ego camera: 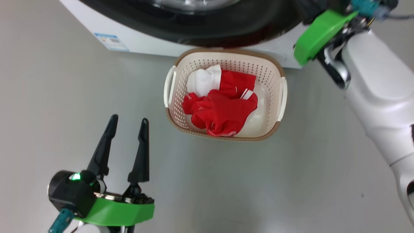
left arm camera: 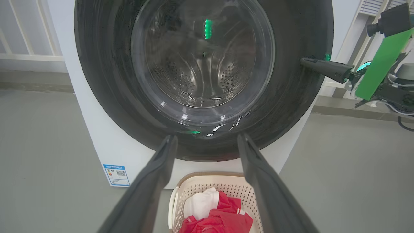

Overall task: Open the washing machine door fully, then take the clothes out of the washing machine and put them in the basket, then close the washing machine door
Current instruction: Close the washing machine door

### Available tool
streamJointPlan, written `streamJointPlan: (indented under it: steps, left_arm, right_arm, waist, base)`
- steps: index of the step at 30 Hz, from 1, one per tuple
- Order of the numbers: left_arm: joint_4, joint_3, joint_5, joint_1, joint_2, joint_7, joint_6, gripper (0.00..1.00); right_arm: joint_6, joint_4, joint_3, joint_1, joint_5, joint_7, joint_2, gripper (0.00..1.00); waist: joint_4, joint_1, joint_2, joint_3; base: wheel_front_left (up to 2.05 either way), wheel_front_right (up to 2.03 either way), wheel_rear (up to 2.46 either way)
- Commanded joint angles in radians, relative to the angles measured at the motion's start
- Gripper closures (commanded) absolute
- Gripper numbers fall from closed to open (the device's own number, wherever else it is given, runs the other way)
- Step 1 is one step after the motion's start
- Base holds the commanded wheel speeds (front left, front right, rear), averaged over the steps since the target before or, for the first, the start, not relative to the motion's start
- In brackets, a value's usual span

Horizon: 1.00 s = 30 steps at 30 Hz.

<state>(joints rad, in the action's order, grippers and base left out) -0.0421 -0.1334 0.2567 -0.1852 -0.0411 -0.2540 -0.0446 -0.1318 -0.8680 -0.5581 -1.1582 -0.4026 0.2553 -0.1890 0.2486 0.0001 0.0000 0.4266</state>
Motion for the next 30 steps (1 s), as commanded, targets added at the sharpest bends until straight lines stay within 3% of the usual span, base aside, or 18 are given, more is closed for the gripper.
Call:
streamJointPlan:
  steps: [1,10,19,22,24,25,26,30]
  left_arm:
    - [-0.023,0.024,0.004,-0.024,-0.01,-0.008,-0.004,0.0]
    - [-0.01,-0.028,0.024,-0.07,-0.009,-0.008,0.007,0.0]
    - [-0.002,-0.017,0.036,-0.074,-0.009,-0.008,0.031,0.0]
    - [-0.002,-0.003,0.036,-0.076,-0.009,-0.008,0.034,0.0]
    - [0.001,0.007,0.036,-0.079,-0.009,-0.008,0.033,0.0]
    - [0.003,0.013,0.036,-0.08,-0.009,-0.008,0.034,0.0]
    - [0.004,0.019,0.037,-0.08,-0.009,-0.008,0.035,0.0]
    - [0.005,0.036,0.031,-0.082,-0.009,-0.008,0.039,0.0]
  right_arm:
    - [0.001,0.006,0.009,-0.026,-0.031,0.006,0.016,1.0]
    - [0.001,-0.076,0.04,-0.172,-0.054,0.006,-0.005,1.0]
    - [0.001,-0.05,0.04,-0.141,-0.035,0.006,0.027,1.0]
    - [0.001,-0.016,0.037,-0.097,-0.04,0.006,0.036,0.83]
    - [0.001,0.006,0.046,-0.061,-0.043,0.006,0.037,0.62]
    - [0.001,0.012,0.053,-0.04,-0.049,0.006,0.04,0.27]
    - [0.001,0.021,0.057,-0.02,-0.052,0.006,0.042,0.0]
    - [0.001,0.058,0.068,0.04,-0.045,0.006,0.039,0.0]
  waist:
    - [0.018,-0.0001,0.0,0.033]
    - [0.049,-0.0001,0.0,0.087]
    - [0.023,-0.0001,0.0,0.065]
    - [-0.002,-0.0001,0.0,0.048]
    - [-0.021,-0.0001,0.0,0.034]
    - [-0.031,-0.0001,0.0,0.026]
    - [-0.042,-0.0001,0.0,0.018]
    - [-0.076,-0.0001,0.0,-0.006]
  base:
    - [0.0,0.0,0.0]
    - [0.0,0.0,0.0]
    - [0.0,0.0,0.0]
    - [0.0,0.0,0.0]
    - [0.0,0.0,0.0]
    - [0.0,0.0,0.0]
    - [0.0,0.0,0.0]
    - [0.0,0.0,0.0]
